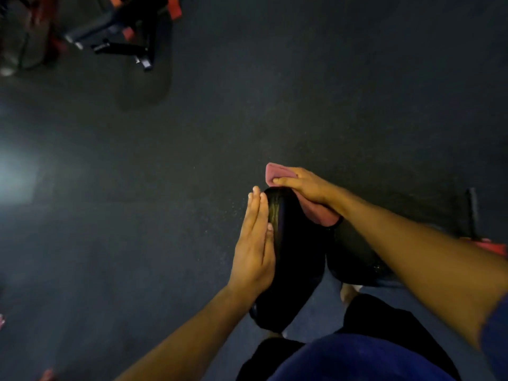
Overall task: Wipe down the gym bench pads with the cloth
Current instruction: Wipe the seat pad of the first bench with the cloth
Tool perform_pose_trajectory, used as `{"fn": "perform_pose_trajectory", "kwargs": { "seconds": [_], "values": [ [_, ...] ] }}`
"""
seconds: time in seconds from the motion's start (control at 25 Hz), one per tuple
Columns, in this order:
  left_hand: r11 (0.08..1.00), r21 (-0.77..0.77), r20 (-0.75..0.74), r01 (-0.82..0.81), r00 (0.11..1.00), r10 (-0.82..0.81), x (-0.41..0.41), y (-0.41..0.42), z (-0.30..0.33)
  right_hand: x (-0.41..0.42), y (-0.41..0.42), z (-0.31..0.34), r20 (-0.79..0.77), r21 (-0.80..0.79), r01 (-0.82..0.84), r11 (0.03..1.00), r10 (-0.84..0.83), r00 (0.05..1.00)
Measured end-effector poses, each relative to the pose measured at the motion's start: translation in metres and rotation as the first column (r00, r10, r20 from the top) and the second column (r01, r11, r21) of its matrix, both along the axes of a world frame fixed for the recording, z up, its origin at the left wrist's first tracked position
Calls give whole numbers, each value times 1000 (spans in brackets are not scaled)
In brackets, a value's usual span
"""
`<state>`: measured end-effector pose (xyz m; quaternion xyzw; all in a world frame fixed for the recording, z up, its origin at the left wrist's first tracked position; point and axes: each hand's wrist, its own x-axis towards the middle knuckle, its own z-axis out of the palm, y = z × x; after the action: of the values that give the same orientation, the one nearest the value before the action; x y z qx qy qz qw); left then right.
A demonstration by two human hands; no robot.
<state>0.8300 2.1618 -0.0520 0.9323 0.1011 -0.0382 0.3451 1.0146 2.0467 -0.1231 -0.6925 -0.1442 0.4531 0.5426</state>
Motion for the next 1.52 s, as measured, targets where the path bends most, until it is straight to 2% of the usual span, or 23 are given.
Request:
{"fn": "perform_pose_trajectory", "kwargs": {
  "seconds": [0.16, 0.24, 0.4, 0.52, 0.6, 0.68, 0.8, 0.88, 1.0, 1.08, 1.16, 1.32, 1.44, 1.52],
  "values": [
    [1000, 3, -21, -10, 1000, 10, 0, -3, 7, 4, -3, -19, -62, -51, -114, 992, 111, 992],
    [1000, -13, -8, 7, 1000, -7, -1, -4, 8, 6, -1, 0, -39, -36, -59, 998, 58, 998],
    [1000, 7, 28, -2, 1000, 2, 1, -4, 6, -3, 3, 20, 146, 55, 54, 997, -62, 987],
    [1000, 14, 16, 0, 1000, 0, -1, -5, 9, -5, -9, -8, 53, 51, 103, 993, -106, 993],
    [997, 61, -1, 40, 999, -40, 2, -6, 13, 1, -20, -47, 5, -4, 56, 998, -56, 998],
    [987, 117, -9, 109, 994, -108, 5, -6, 15, 13, -19, -94, -43, -31, -80, 996, 79, 996],
    [989, 100, -16, 106, 994, -105, 4, -6, 15, 20, -1, -49, -158, -42, -148, 988, 140, 977],
    [991, 91, -3, 94, 996, -94, 2, -5, 12, 18, 5, -29, -89, -23, -93, 995, 91, 992],
    [987, 123, -5, 107, 994, -107, 5, -5, 14, 10, -3, -35, -10, -2, -2, 1000, 2, 1000],
    [970, 186, -12, 157, 987, -157, 9, -3, 17, 14, -3, -51, -24, -50, -61, 997, 60, 998],
    [945, 242, -24, 219, 975, -220, 22, 5, 17, 27, -3, -58, 34, -101, -125, 987, 129, 991],
    [951, 217, -63, 222, 975, -214, 44, 9, 12, 66, -18, -78, 140, -193, -26, 981, 53, 989],
    [955, 185, -21, 233, 972, -233, 47, 10, 8, 73, -20, -139, 82, -247, -170, 954, 196, 977],
    [962, 157, -3, 223, 974, -226, 48, 11, 9, 47, -12, -150, -2, -232, -221, 947, 227, 974]
  ]
}}
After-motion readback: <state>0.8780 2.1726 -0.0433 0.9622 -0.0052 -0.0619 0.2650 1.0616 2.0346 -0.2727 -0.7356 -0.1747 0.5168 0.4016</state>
